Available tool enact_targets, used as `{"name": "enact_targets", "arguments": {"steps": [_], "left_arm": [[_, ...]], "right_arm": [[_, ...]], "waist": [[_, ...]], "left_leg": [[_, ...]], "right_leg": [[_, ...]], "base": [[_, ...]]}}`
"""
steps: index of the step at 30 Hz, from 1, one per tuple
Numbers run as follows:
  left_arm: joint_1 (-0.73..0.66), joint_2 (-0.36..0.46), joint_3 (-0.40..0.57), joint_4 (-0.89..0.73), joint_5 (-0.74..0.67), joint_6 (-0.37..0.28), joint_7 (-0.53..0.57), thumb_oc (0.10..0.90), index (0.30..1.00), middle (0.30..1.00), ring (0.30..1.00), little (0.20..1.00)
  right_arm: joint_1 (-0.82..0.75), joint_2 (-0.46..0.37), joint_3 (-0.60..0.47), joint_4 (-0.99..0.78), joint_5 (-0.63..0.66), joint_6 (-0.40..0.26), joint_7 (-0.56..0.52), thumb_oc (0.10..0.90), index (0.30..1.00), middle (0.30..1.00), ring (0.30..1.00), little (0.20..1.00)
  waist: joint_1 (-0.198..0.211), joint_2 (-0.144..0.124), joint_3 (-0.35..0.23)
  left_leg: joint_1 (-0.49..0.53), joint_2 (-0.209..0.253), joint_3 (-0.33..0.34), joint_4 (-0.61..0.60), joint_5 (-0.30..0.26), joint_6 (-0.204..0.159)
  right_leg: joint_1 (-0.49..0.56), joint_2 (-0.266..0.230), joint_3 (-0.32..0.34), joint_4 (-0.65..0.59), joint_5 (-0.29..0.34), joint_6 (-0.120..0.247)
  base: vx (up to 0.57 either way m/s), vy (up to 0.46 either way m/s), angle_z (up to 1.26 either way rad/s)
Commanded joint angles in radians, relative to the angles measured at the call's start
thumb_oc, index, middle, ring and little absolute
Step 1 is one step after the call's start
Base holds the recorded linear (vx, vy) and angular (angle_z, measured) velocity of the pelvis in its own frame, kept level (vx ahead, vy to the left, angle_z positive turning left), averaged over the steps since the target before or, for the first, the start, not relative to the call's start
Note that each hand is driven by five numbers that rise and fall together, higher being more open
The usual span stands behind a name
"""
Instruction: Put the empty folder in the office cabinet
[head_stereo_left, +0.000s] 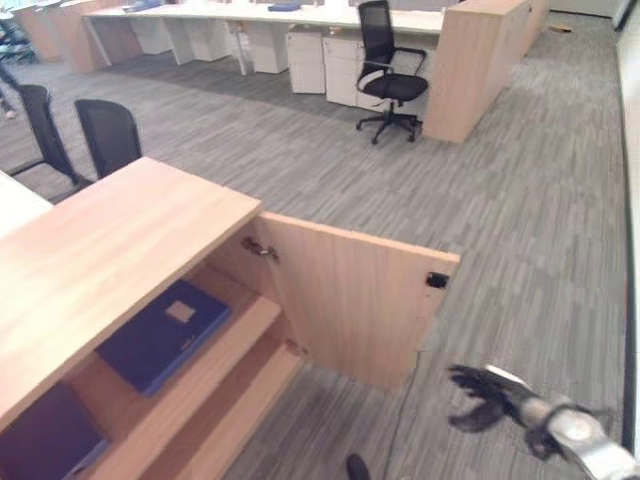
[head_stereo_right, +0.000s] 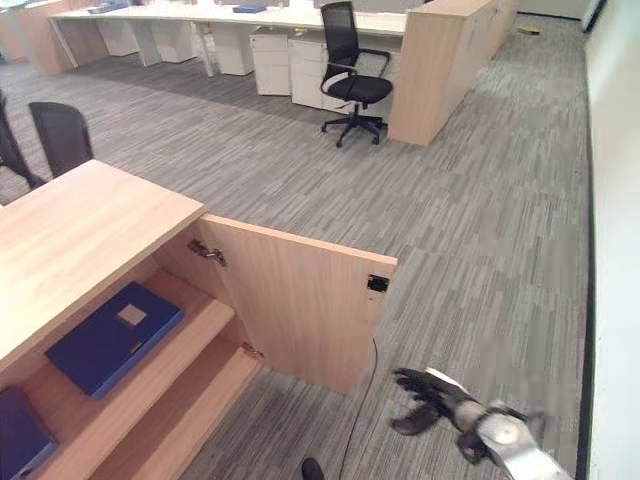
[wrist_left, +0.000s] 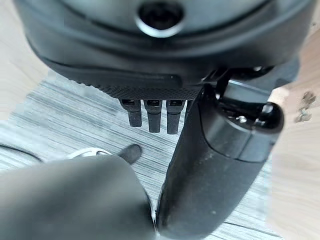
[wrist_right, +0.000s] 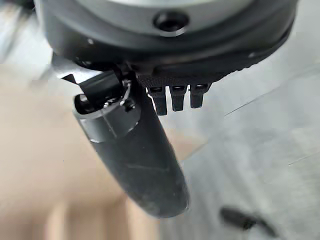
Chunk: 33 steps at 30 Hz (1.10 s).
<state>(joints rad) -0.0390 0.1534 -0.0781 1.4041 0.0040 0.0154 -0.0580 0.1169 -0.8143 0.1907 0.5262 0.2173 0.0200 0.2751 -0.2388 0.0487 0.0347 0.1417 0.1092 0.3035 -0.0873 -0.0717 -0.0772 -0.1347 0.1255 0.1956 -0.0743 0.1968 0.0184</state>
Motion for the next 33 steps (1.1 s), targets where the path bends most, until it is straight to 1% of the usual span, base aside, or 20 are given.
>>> {"name": "enact_targets", "arguments": {"steps": [1, 2, 3, 4, 5, 8, 13, 19, 24, 27, 31, 33], "left_arm": [[-0.009, 0.050, 0.003, 0.026, -0.027, -0.020, -0.021, 0.800, 0.900, 0.900, 0.900, 0.900], [-0.008, 0.050, 0.003, 0.026, -0.033, -0.020, -0.024, 0.800, 0.900, 0.900, 0.900, 0.900], [-0.005, 0.048, -0.005, 0.025, -0.037, -0.020, -0.028, 0.800, 0.900, 0.900, 0.900, 0.900], [-0.006, 0.049, -0.003, 0.024, -0.037, -0.020, -0.028, 0.800, 0.900, 0.900, 0.900, 0.900], [-0.004, 0.048, -0.007, 0.024, -0.040, -0.020, -0.027, 0.800, 0.900, 0.900, 0.900, 0.900], [-0.002, 0.043, -0.015, 0.025, -0.042, -0.019, -0.023, 0.800, 0.900, 0.900, 0.900, 0.900], [-0.004, 0.036, -0.027, 0.027, -0.042, -0.022, -0.018, 0.800, 0.900, 0.900, 0.900, 0.900], [-0.004, 0.035, -0.048, 0.025, -0.037, -0.021, -0.021, 0.800, 0.900, 0.900, 0.900, 0.900], [-0.001, 0.036, -0.060, 0.020, -0.045, -0.023, -0.024, 0.800, 0.900, 0.900, 0.900, 0.900], [-0.001, 0.040, -0.066, 0.017, -0.048, -0.023, -0.021, 0.800, 0.900, 0.900, 0.900, 0.900], [-0.001, 0.039, -0.077, 0.017, -0.062, -0.026, -0.018, 0.800, 0.900, 0.900, 0.900, 0.900], [0.001, 0.033, -0.082, 0.015, -0.068, -0.024, -0.020, 0.800, 0.900, 0.900, 0.900, 0.900]], "right_arm": [[-0.060, 0.018, -0.071, -0.042, 0.014, -0.069, -0.030, 0.800, 0.900, 0.900, 0.900, 0.900], [-0.056, 0.011, -0.100, -0.015, 0.017, -0.070, -0.040, 0.800, 0.900, 0.900, 0.900, 0.900], [-0.055, 0.005, -0.141, 0.015, 0.015, -0.071, -0.056, 0.800, 0.900, 0.900, 0.900, 0.900], [-0.056, 0.005, -0.140, 0.014, 0.015, -0.071, -0.056, 0.800, 0.900, 0.900, 0.900, 0.900], [-0.069, 0.005, -0.171, 0.039, 0.014, -0.073, -0.077, 0.800, 0.900, 0.900, 0.900, 0.900], [-0.105, 0.015, -0.214, 0.073, 0.027, -0.087, -0.126, 0.800, 0.900, 0.900, 0.900, 0.900], [-0.173, 0.019, -0.238, 0.082, 0.031, -0.113, -0.181, 0.800, 0.900, 0.900, 0.900, 0.900], [-0.286, 0.011, -0.172, 0.026, 0.040, -0.127, -0.179, 0.800, 0.900, 0.900, 0.900, 0.900], [-0.378, 0.015, -0.113, 0.022, 0.071, -0.143, -0.184, 0.800, 0.900, 0.900, 0.900, 0.900], [-0.432, 0.008, -0.072, 0.024, 0.068, -0.141, -0.183, 0.800, 0.900, 0.900, 0.900, 0.900], [-0.514, 0.013, 0.015, 0.000, 0.075, -0.140, -0.157, 0.800, 0.900, 0.900, 0.900, 0.900], [-0.565, 0.041, 0.102, -0.064, 0.084, -0.139, -0.115, 0.800, 0.900, 0.900, 0.900, 0.900]], "waist": [[0.008, -0.088, -0.065], [0.005, -0.086, -0.065], [-0.003, -0.070, -0.063], [0.001, -0.085, -0.064], [0.001, -0.083, -0.066], [0.005, -0.078, -0.066], [0.019, -0.070, -0.064], [0.051, -0.061, -0.060], [0.075, -0.056, -0.054], [0.087, -0.052, -0.050], [0.103, -0.045, -0.042], [0.116, -0.040, -0.041]], "left_leg": [[0.046, -0.049, 0.024, 0.082, -0.110, 0.032], [0.046, -0.048, 0.025, 0.082, -0.110, 0.032], [0.055, -0.042, 0.013, 0.081, -0.135, 0.036], [0.046, -0.047, 0.024, 0.082, -0.112, 0.032], [0.047, -0.048, 0.025, 0.079, -0.113, 0.033], [0.050, -0.049, 0.021, 0.076, -0.115, 0.036], [0.053, -0.050, 0.011, 0.068, -0.112, 0.037], [0.049, -0.048, -0.013, 0.061, -0.100, 0.033], [0.042, -0.046, -0.032, 0.060, -0.085, 0.028], [0.035, -0.045, -0.045, 0.060, -0.079, 0.027], [0.018, -0.048, -0.061, 0.059, -0.066, 0.022], [0.014, -0.047, -0.069, 0.057, -0.055, 0.018]], "right_leg": [[0.050, -0.050, 0.064, -0.013, -0.099, 0.133], [0.049, -0.050, 0.063, -0.013, -0.098, 0.133], [0.059, -0.046, 0.052, -0.013, -0.116, 0.138], [0.049, -0.050, 0.062, -0.013, -0.098, 0.133], [0.049, -0.049, 0.063, -0.013, -0.100, 0.132], [0.051, -0.048, 0.062, -0.013, -0.101, 0.132], [0.055, -0.049, 0.052, -0.013, -0.107, 0.131], [0.062, -0.054, 0.029, -0.013, -0.121, 0.124], [0.068, -0.059, 0.011, -0.013, -0.129, 0.119], [0.067, -0.062, 0.000, -0.013, -0.131, 0.118], [0.062, -0.071, -0.018, -0.013, -0.133, 0.114], [0.067, -0.072, -0.028, -0.013, -0.138, 0.109]], "base": [[0.02, 0.000, -0.26], [0.08, 0.070, -0.26], [0.02, 0.002, -0.22], [0.02, 0.002, -0.07], [-0.04, -0.067, -0.01], [0.01, 0.001, 0.00], [0.01, -0.003, 0.02], [0.02, -0.015, 0.17], [0.02, -0.029, 0.18], [0.01, -0.032, 0.19], [0.00, -0.027, 0.13], [0.01, -0.029, 0.23]]}}
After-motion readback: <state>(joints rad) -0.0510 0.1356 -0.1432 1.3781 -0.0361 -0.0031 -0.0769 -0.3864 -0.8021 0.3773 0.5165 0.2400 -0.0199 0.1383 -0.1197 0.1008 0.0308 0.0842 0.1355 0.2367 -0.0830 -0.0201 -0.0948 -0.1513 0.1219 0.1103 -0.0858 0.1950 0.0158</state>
